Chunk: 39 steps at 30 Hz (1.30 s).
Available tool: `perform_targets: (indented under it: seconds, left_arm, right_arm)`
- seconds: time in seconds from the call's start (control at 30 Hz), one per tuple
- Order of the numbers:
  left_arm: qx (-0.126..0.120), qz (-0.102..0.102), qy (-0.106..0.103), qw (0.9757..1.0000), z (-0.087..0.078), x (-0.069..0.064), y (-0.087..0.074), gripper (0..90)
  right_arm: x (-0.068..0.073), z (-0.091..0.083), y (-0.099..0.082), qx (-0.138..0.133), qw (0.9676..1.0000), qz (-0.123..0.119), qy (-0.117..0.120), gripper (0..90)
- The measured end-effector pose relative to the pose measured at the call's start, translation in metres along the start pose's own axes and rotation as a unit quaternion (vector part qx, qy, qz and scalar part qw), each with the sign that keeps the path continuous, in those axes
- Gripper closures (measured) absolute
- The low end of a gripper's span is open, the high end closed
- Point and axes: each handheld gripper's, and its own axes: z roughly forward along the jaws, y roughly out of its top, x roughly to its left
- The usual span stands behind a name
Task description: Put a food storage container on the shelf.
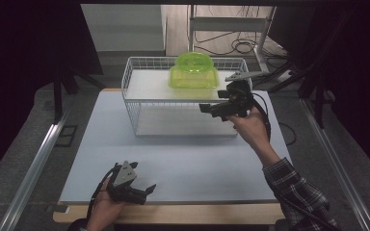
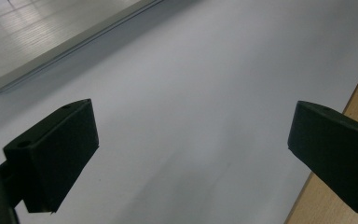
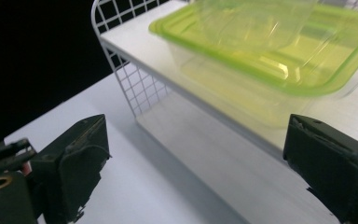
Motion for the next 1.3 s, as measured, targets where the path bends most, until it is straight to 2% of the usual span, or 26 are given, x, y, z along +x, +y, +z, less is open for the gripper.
perform_targets:
  seconds: [0.53,0.87,1.3]
  left_arm:
    - [0.0,-0.001,-0.001,1.0,0.0,0.0,0.0,1.5]
    - [0.001,-0.001,-0.001,1.0,0.0,-0.001,0.0,1.5]
    - [0.002,0.0,-0.002,1.0,0.0,-0.001,0.0,1.5]
  right_arm:
    - [0.01,0.01,-0.031,0.025,0.9993,-0.027,0.0,6.2]
    - [0.014,0.018,-0.051,0.027,0.9991,-0.031,-0.008,3.1]
    - [0.006,0.027,-0.082,0.032,0.9992,-0.021,-0.014,2.9]
